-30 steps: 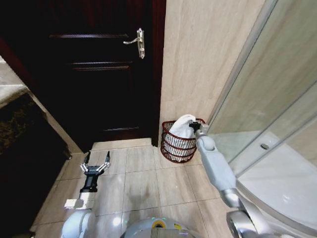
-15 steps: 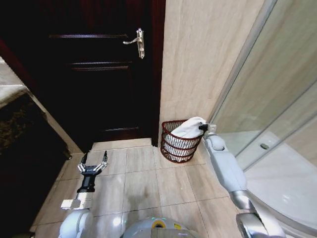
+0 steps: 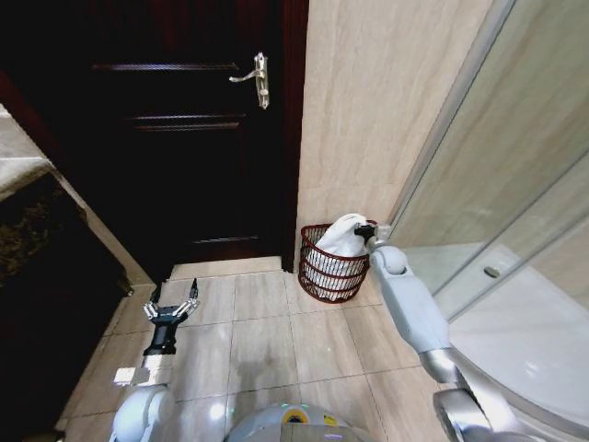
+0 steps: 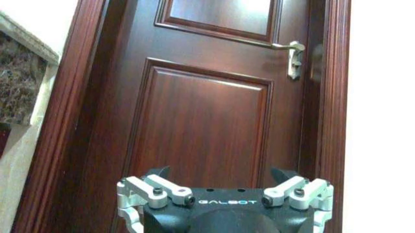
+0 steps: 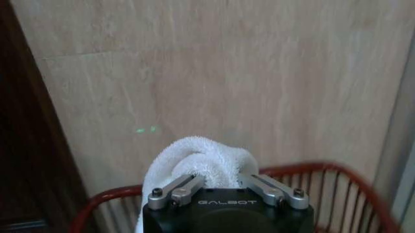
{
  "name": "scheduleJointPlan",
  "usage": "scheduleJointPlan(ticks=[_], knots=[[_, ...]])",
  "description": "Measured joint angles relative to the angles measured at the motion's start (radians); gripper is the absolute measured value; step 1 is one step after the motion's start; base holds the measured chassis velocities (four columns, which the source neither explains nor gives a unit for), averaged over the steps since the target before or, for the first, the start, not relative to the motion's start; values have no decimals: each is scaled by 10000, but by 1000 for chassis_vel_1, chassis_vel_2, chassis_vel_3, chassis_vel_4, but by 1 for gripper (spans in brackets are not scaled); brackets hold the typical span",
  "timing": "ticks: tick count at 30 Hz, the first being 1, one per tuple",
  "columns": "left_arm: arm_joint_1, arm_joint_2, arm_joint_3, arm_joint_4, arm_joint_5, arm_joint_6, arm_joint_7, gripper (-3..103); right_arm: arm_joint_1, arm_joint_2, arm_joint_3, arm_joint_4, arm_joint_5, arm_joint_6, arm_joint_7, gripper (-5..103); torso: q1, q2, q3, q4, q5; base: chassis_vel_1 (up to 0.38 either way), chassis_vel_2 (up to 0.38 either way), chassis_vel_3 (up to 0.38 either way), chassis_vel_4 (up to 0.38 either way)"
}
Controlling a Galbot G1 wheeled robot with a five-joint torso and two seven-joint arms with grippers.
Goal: Discard the used towel into the hamper.
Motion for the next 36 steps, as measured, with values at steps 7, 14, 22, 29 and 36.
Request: scheduleJointPlan(ticks=[7, 14, 22, 29, 36], knots=[[81, -16, -13, -45, 8, -19, 1, 100, 549, 314, 459, -155, 2582, -2205, 2957, 4, 0, 0, 0, 4, -2, 0, 0, 0, 0], [74, -59, 25, -85, 67, -25, 4, 100, 482, -26, 696, -388, 2517, -3016, 3286, 4, 0, 0, 0, -2, 1, 0, 0, 0, 0], [58, -117, 45, -202, 195, 2, 10, 100, 593, -170, 692, -895, 2607, -3095, 2383, 4, 0, 0, 0, 3, 0, 0, 0, 0, 0], [63, -252, 96, -177, 326, 1, 14, 100, 688, -174, 412, -1430, 1963, -3087, 1331, 4, 0, 0, 0, 0, 0, 0, 0, 0, 0], [74, -251, 111, -201, 334, -3, 16, 100, 562, -367, -62, -1326, 757, -3055, 1114, 17, 0, 0, 0, 5, 3, 0, 0, 0, 0]])
